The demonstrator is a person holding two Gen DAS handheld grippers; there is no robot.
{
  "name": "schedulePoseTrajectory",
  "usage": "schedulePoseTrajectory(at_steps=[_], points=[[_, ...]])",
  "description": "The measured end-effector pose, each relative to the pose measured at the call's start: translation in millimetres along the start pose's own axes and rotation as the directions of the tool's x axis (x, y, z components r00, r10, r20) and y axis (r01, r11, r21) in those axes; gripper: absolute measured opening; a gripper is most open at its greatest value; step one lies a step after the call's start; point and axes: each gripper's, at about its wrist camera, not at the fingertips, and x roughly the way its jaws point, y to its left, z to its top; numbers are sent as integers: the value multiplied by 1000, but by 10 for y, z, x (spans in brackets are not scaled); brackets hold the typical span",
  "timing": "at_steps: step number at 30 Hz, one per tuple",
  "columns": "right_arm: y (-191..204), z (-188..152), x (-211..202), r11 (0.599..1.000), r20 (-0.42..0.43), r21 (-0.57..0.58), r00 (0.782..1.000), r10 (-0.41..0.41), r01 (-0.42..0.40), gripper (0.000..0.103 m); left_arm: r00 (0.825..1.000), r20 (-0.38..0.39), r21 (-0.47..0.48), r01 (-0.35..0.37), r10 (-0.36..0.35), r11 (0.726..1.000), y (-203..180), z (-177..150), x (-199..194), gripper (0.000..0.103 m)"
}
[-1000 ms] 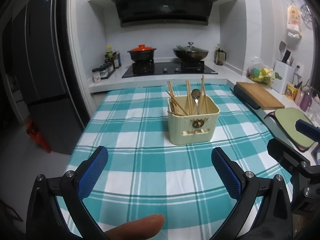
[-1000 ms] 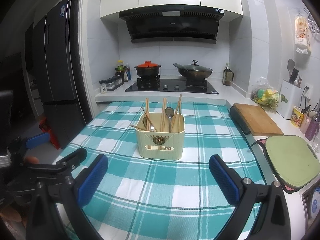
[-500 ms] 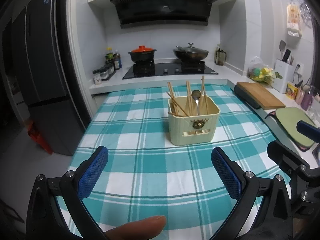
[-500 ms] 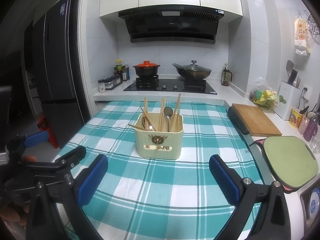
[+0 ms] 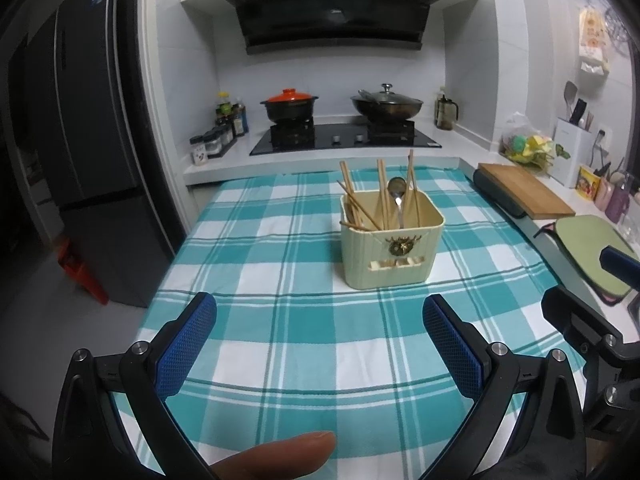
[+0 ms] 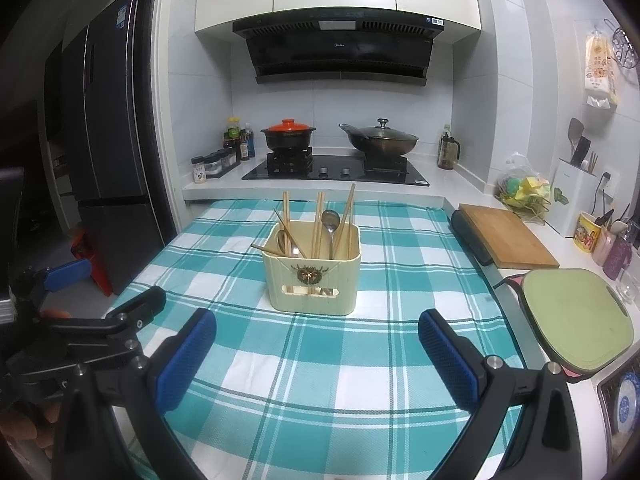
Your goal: Organize utensils
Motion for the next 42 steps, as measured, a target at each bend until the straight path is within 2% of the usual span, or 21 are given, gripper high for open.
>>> schedulePoseTrajectory(at_steps=[42], points=[[9, 3, -34, 1000, 0, -8, 1000, -7, 7, 103, 1000, -4, 6, 11, -11, 1000, -95, -26, -21, 103]])
